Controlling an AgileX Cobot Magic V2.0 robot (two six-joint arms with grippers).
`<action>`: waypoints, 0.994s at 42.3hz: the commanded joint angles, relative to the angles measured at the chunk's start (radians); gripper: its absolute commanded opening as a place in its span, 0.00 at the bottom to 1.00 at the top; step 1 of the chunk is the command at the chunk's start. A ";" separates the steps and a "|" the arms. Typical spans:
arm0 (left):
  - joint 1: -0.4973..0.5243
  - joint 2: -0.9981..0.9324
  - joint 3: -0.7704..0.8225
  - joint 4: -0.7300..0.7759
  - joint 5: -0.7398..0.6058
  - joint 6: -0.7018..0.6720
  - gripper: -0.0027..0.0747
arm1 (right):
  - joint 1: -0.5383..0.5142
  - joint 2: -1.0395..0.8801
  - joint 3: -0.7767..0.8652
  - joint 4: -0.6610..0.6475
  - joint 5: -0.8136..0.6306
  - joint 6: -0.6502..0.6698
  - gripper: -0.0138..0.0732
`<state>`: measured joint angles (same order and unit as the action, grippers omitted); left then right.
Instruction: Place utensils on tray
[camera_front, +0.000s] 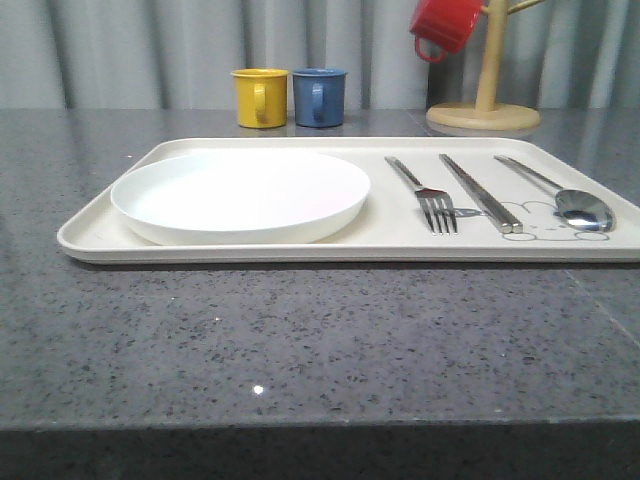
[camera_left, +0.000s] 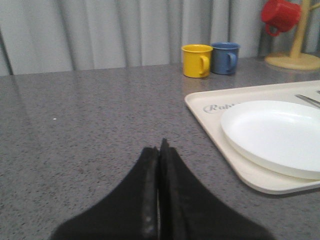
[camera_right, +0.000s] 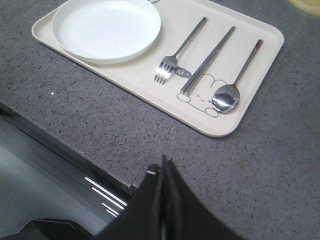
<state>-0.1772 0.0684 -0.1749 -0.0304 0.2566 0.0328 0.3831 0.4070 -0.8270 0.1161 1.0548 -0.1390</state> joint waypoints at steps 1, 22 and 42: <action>0.055 -0.039 0.069 -0.015 -0.215 -0.003 0.01 | -0.002 0.008 -0.022 0.000 -0.066 -0.002 0.02; 0.126 -0.094 0.190 0.010 -0.313 -0.003 0.01 | -0.002 0.008 -0.022 0.000 -0.066 -0.002 0.02; 0.130 -0.094 0.190 0.010 -0.313 -0.003 0.01 | -0.002 0.008 -0.022 0.000 -0.066 -0.002 0.02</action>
<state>-0.0529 -0.0051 0.0017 -0.0218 0.0227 0.0328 0.3831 0.4070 -0.8270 0.1161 1.0548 -0.1390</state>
